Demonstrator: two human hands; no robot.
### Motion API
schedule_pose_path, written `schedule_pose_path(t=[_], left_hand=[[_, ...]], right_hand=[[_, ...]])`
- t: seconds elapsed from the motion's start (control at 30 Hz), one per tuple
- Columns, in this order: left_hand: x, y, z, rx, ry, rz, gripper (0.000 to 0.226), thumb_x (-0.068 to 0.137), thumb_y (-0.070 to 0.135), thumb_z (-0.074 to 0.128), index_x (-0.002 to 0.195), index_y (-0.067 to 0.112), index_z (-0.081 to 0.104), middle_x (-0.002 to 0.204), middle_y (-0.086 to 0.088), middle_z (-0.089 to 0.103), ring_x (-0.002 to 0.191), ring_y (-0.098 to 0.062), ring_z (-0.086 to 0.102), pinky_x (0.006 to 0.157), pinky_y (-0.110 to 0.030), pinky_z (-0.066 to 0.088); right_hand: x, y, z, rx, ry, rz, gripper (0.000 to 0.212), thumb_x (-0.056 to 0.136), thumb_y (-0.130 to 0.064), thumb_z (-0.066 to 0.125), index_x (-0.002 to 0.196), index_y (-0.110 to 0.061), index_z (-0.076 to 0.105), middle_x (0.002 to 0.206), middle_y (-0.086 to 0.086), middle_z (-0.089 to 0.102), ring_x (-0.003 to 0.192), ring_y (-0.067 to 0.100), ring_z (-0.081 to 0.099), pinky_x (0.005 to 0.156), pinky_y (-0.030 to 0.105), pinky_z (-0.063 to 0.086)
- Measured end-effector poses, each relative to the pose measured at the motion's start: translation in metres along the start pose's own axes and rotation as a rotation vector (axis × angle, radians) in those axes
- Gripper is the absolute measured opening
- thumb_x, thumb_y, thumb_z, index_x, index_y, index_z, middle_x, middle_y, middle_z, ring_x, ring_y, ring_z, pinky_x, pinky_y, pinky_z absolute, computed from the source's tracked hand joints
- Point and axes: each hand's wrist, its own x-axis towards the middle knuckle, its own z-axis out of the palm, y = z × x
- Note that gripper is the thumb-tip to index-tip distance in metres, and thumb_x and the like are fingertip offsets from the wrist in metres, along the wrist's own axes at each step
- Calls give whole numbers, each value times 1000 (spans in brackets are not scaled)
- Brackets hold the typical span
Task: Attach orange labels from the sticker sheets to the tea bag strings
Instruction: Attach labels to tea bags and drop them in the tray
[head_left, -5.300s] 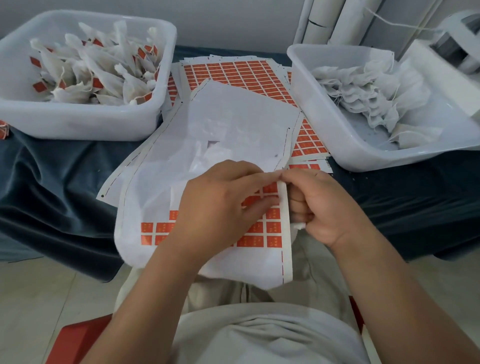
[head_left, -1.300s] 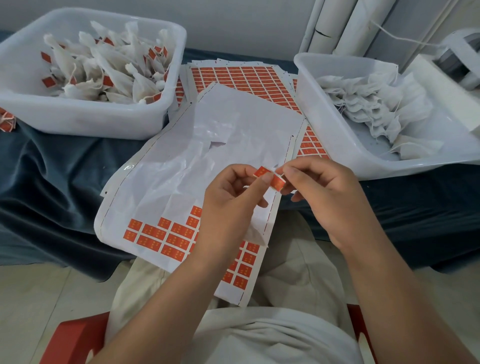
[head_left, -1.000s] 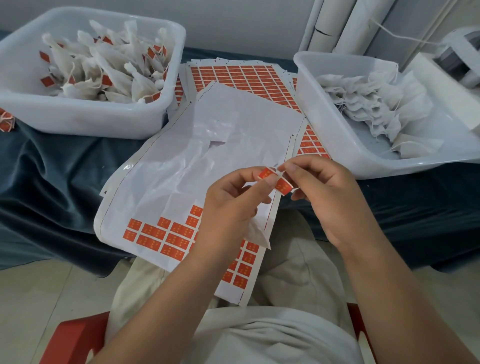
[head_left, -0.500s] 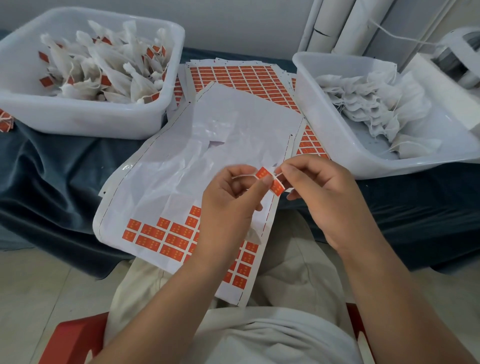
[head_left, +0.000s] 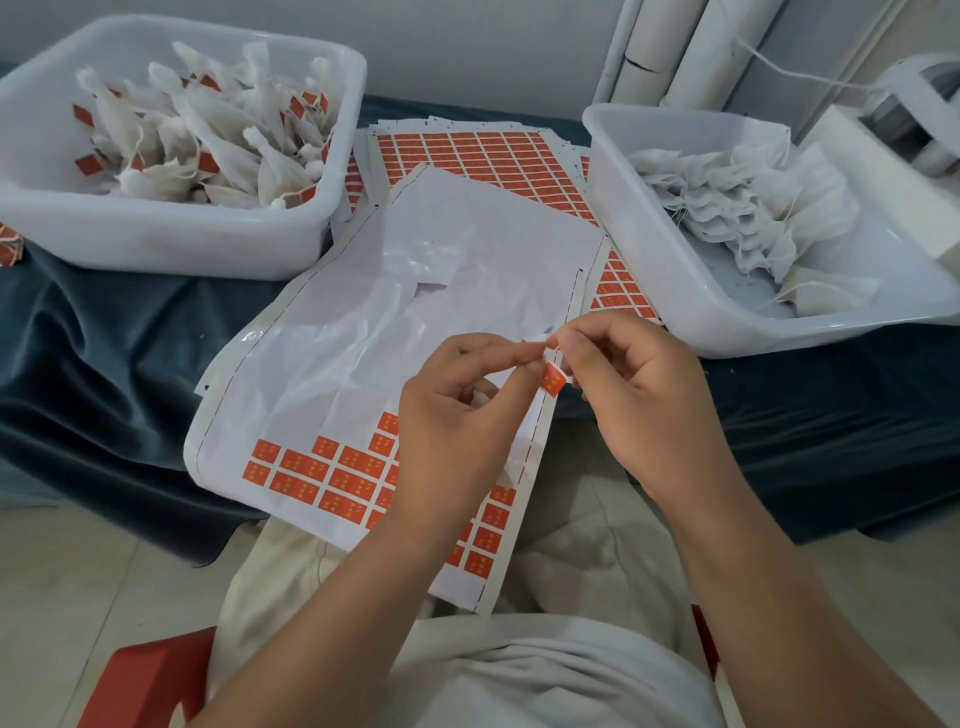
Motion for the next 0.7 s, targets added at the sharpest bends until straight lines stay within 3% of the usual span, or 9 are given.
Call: schedule_pose_path(t=[0.2,0.33,0.53,0.63,0.7], left_hand=[[-2,3,0,55,4,7,21,88,55,75,106,47,80,118,24,68,102,-9,66,75,-10,50],[-1,1,1,51,-29,21,20,89,47,75,107,40,81,108,21,72,102,-9,67,72,-13,50],[-2,2,-1,-58,-142,-98,13,95,36,75,106,38,82,99,24,78,92,-11,74,73,-20,60],[0,5,-2,-144,-174,-234,11,95,34,75,101,35,84,93,15,81,77,4,69,61,-9,50],[1,5,-3,-183,-207,-318,12,94,36,75,98,32,86,89,8,81,64,3,62,58,-10,47]], right_hand=[[-2,-1,3,17,7,-9,14,106,-31,60,102,-28,72,95,-14,73,98,10,71,87,33,61],[-1,-2,3,43,0,-6,15,104,-33,58,100,-29,72,92,-14,74,94,10,71,82,27,60],[2,1,0,64,-1,12,16,101,-37,57,99,-34,73,93,-16,74,95,8,72,80,24,59],[2,2,0,62,-4,10,15,101,-35,58,97,-35,72,91,-17,73,94,7,71,78,21,59],[3,4,-1,66,-10,28,16,102,-33,59,97,-34,73,92,-16,73,93,7,71,77,23,59]])
